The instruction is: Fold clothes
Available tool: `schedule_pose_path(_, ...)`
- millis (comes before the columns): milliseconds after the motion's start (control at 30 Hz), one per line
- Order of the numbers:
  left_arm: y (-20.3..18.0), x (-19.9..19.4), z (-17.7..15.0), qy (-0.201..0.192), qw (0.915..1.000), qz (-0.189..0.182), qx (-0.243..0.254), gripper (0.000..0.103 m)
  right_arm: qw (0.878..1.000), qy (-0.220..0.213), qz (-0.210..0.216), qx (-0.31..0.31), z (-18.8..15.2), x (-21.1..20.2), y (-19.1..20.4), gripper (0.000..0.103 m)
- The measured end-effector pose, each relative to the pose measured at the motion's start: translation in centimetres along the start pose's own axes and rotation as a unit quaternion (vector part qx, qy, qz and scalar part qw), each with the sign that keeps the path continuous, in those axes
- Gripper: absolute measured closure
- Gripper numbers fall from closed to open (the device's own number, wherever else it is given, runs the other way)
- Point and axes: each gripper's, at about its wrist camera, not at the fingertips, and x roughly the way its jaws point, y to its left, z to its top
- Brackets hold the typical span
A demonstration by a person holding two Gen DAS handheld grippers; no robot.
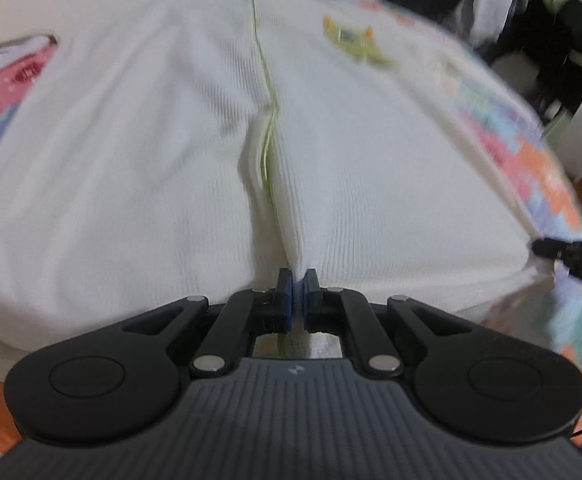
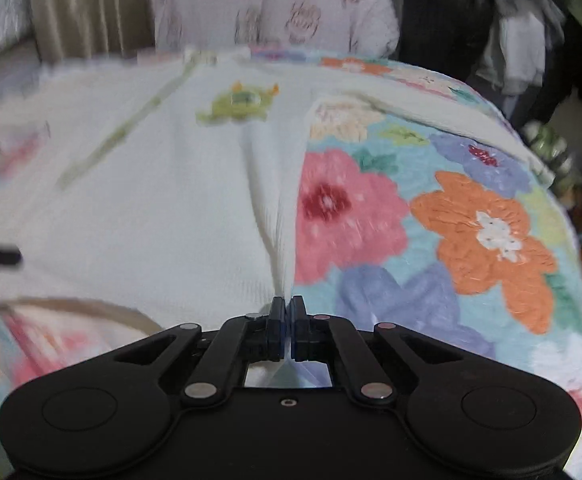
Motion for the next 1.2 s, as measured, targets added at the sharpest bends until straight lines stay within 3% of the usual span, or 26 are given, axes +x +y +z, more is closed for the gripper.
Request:
schedule_pose_path(100, -0.2, -0.1, -0.2, 0.000, 0.9998, 0.004, 0.019, 0.095, 0.999, 0.022, 0.010, 0.041, -0.6, 2.1, -0.7, 0.101)
schedule_pose_path(267, 2.3, -3.5, 0.4, 0.008, 0.9999, -0.013, -0.005, 0.083, 0.999, 0.034, -0.015, 0.020, -0.3, 1.4, -0.8, 0.101)
schedule_pose_path(333, 3.8, -5.9, 0.9, -0.003, 0.9999, 0.002, 0.013, 0.075, 0.995, 0.045, -0.087, -0.013, 0.1, 0.8, -0.2, 0.098)
schedule_pose_path(400, 5.3, -8.1, 1.4, -0.016, 0.9982, 0.040, 0.040, 0.066, 0.991, 0.028, -0.125, -0.041, 0.9, -0.5, 0.2, 0.083)
schedule_pose_path(467, 7.0, -9.3, 1.6, -0.024, 0.9963, 0.070, 0.045, 0.062, 0.997, -0.002, -0.072, -0.020, 2.2, -2.3, 0.3, 0.074)
schedule_pose_path(533, 8.7, -10.1, 1.6, -0.026, 0.9955, 0.085, 0.034, 0.062, 0.999, -0.026, 0.015, 0.011, 3.4, -3.4, 1.0, 0.074)
schedule_pose_path(600, 10.3, -9.8, 1.5, -0.022, 0.9972, 0.071, 0.005, 0.062, 0.991, -0.031, 0.129, 0.024, 4.5, -3.2, 2.9, 0.073)
schedule_pose_path(667, 11.2, -9.0, 1.0, -0.015, 0.9985, 0.052, -0.014, 0.061, 0.972, -0.029, 0.232, 0.026, 5.6, -2.5, 5.5, 0.073)
schedule_pose_path(767, 11.1, -7.4, 0.3, 0.000, 0.9992, 0.032, -0.023, 0.053, 0.956, -0.008, 0.293, -0.015, 6.6, -1.0, 9.9, 0.073)
schedule_pose_path(833, 11.0, -6.2, 0.0, 0.008, 0.9994, 0.023, -0.024, 0.038, 0.947, 0.004, 0.320, -0.040, 7.2, 0.0, 12.5, 0.073)
schedule_pose_path(900, 10.9, -4.6, -0.1, 0.025, 0.9971, 0.069, -0.021, 0.037, 0.942, 0.013, 0.330, -0.061, 7.7, 1.1, 14.6, 0.072)
schedule_pose_path(967, 10.9, -3.5, -0.1, 0.026, 0.9950, 0.096, -0.008, 0.039, 0.940, 0.019, 0.331, -0.078, 8.1, 2.0, 16.4, 0.068)
schedule_pose_path(1000, 10.7, -3.4, -0.2, 0.013, 0.9951, 0.098, 0.000, 0.065, 0.942, 0.019, 0.325, -0.083, 8.2, 2.5, 17.2, 0.065)
schedule_pose_path(1033, 10.5, -3.6, -0.3, 0.007, 0.9945, 0.103, 0.017, 0.101, 0.944, 0.020, 0.318, -0.088, 8.1, 3.0, 17.8, 0.064)
schedule_pose_path(1067, 10.2, -3.7, -0.4, 0.000, 0.9935, 0.108, 0.035, 0.103, 0.945, 0.020, 0.312, -0.094, 7.9, 3.4, 18.4, 0.064)
schedule_pose_path(1200, 9.9, -7.9, -1.9, -0.043, 0.9948, 0.091, 0.012, 0.103, 0.957, 0.048, 0.266, -0.103, 6.5, 4.9, 19.5, 0.063)
